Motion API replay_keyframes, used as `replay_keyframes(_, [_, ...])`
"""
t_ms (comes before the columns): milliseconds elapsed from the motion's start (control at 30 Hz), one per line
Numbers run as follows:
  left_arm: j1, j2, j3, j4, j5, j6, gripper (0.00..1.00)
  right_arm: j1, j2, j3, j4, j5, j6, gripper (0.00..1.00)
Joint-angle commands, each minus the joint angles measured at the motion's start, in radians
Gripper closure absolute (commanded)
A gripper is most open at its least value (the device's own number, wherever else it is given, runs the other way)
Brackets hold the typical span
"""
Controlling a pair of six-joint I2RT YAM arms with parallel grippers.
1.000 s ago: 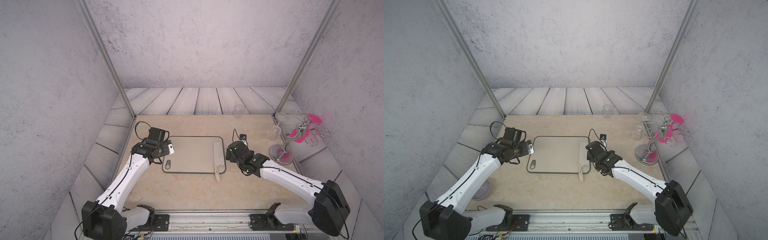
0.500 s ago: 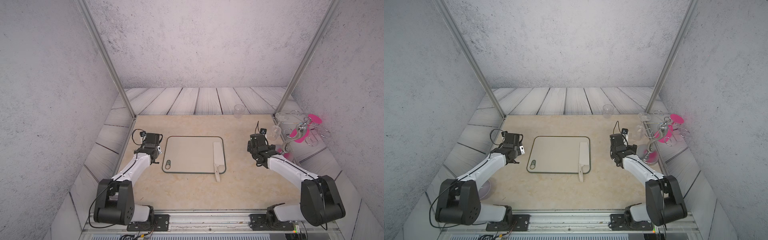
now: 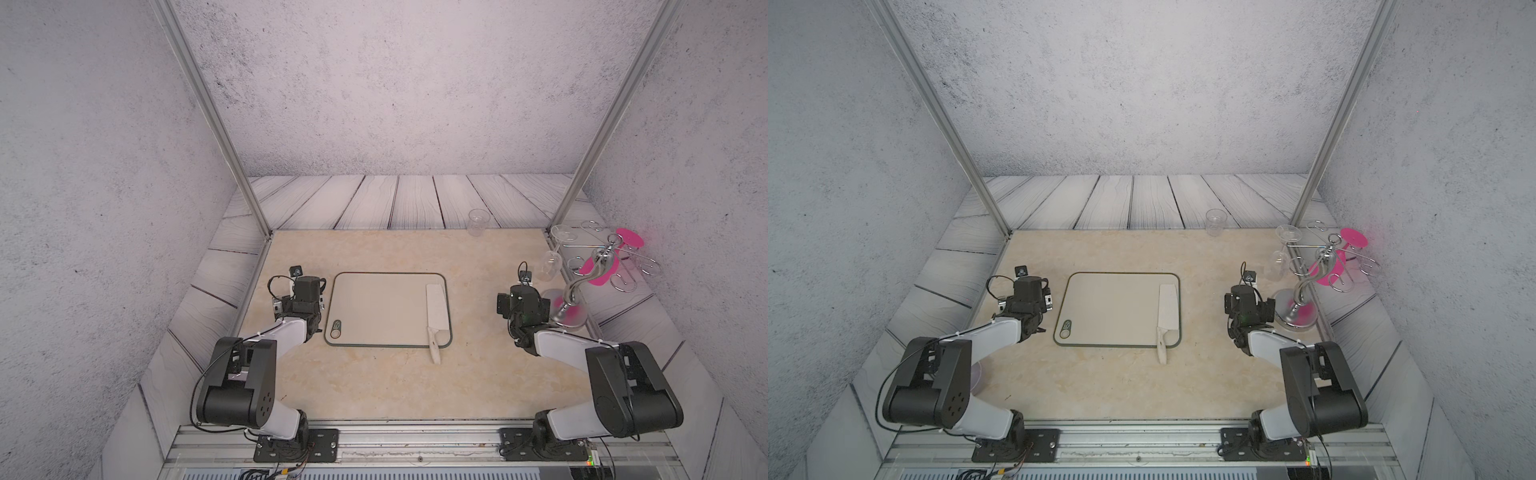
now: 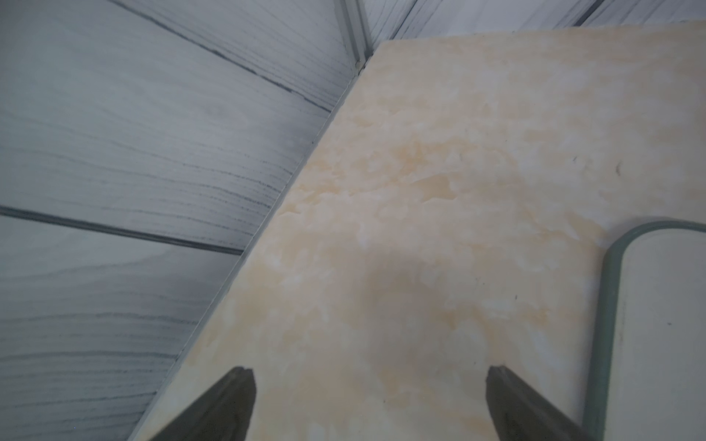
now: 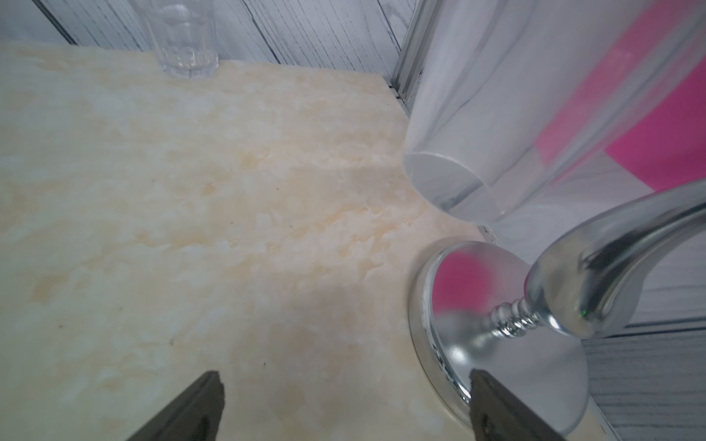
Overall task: Align the knife with the edge of the cutting board
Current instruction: Reset both arms
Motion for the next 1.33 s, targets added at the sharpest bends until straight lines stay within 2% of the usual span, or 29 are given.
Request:
replay_keyframes(0, [0.006,-0.015,-0.023,0.142,0.120,0.089,0.00,-0.028,0.006,0.016,0.073,-0.088,-0.033,0.01])
replay_keyframes(67, [0.011,-0.018,-0.028,0.150,0.147,0.097,0.00,-0.041,0.010,0.006,0.109,-0.118,-0.044,0.01])
replay_keyframes(167, [0.019,-0.016,-0.036,0.173,0.176,0.116,0.00,-0.050,0.071,-0.052,0.291,-0.131,-0.062,0.01])
replay_keyframes(200, [0.021,-0.003,-0.063,0.233,0.183,0.127,0.00,-0.051,0.086,-0.058,0.324,-0.140,-0.066,0.01])
replay_keyframes(267, [0.030,0.026,-0.156,0.464,0.197,0.135,0.00,-0.054,0.078,-0.043,0.273,-0.144,-0.062,0.01])
replay_keyframes(300, [0.039,0.028,-0.170,0.494,0.207,0.123,0.00,-0.055,0.070,-0.031,0.226,-0.148,-0.055,0.01])
replay_keyframes(367, [0.066,0.014,-0.160,0.423,0.264,0.096,0.00,-0.065,0.073,-0.017,0.210,-0.171,-0.052,0.01])
replay_keyframes(467, [0.078,0.057,-0.199,0.549,0.330,0.121,0.00,-0.069,0.074,-0.013,0.201,-0.185,-0.048,0.01])
replay_keyframes(500, [0.080,0.054,-0.196,0.542,0.331,0.121,0.00,-0.076,0.075,-0.016,0.206,-0.198,-0.046,0.01])
replay_keyframes(567, [0.080,0.041,-0.184,0.487,0.331,0.117,0.00,-0.109,0.084,-0.047,0.247,-0.299,-0.044,0.01])
replay_keyframes(633, [0.080,0.039,-0.186,0.494,0.330,0.117,0.00,-0.116,0.137,-0.108,0.438,-0.341,-0.071,0.01])
replay_keyframes(667, [0.080,0.039,-0.186,0.492,0.331,0.117,0.00,-0.116,0.126,-0.101,0.433,-0.343,-0.069,0.01])
replay_keyframes(733, [0.080,0.038,-0.186,0.491,0.331,0.117,0.00,-0.117,0.092,-0.063,0.283,-0.344,-0.058,0.01])
replay_keyframes(833, [0.080,0.039,-0.186,0.492,0.331,0.117,0.00,-0.117,0.107,-0.085,0.357,-0.340,-0.062,0.01])
replay_keyframes(900, [0.079,0.040,-0.185,0.492,0.331,0.117,0.00,-0.117,0.091,-0.069,0.299,-0.341,-0.060,0.01])
replay_keyframes(1300, [0.080,0.040,-0.183,0.488,0.332,0.117,0.00,-0.117,0.093,-0.069,0.299,-0.342,-0.061,0.01])
